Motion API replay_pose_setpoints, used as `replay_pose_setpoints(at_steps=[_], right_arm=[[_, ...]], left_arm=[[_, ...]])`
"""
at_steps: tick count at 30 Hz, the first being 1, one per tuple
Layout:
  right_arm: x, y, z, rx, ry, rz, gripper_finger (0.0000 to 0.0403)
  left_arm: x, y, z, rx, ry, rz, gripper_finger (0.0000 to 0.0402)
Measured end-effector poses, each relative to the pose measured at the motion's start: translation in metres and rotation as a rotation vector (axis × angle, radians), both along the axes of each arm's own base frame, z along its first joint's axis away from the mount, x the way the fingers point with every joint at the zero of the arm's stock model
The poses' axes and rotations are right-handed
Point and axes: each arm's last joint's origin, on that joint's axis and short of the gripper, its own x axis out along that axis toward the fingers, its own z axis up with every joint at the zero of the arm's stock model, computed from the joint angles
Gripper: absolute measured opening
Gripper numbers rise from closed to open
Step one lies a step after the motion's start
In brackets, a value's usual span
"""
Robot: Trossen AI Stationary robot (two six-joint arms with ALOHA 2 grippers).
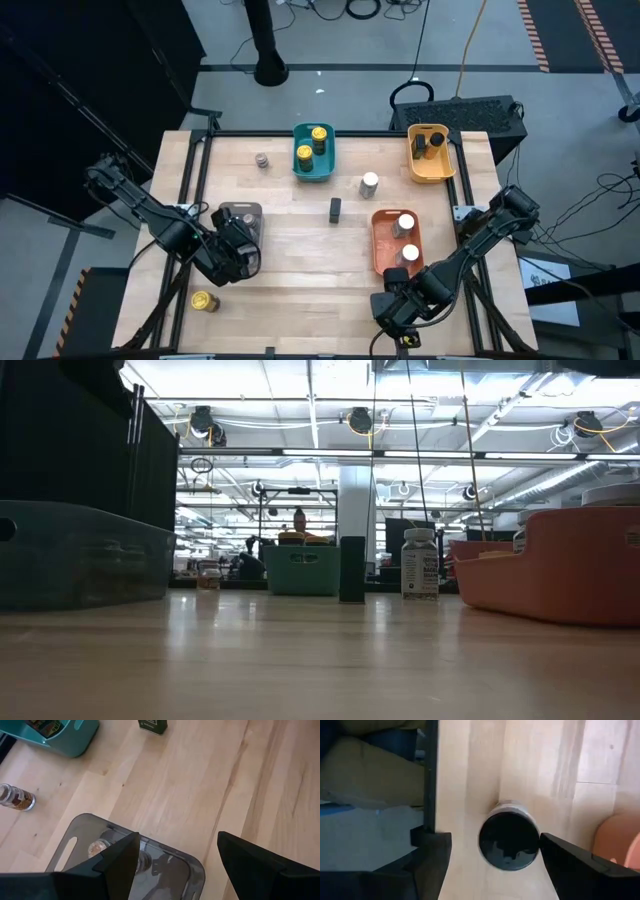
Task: Sort spices by type
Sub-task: Put the black seasoning bottle into the yellow bin
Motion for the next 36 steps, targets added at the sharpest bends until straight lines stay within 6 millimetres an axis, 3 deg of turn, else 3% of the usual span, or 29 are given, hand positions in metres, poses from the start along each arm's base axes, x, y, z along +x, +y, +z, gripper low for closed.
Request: replay_pose_setpoints(at_steps=[18,36], right_arm=[[0.001,-0.007,-0.004,-0.038,0.045,-0.071,0.0286],[0.011,0.006,-0.037,-0.109,0.087,-0.042,0.0286]], left_arm=[[0.0,0.0,0.0,0.004,-0.002,0.002,0.0274],[0.0,0.0,0.0,0.013,-0.008,0.006,0.0274]])
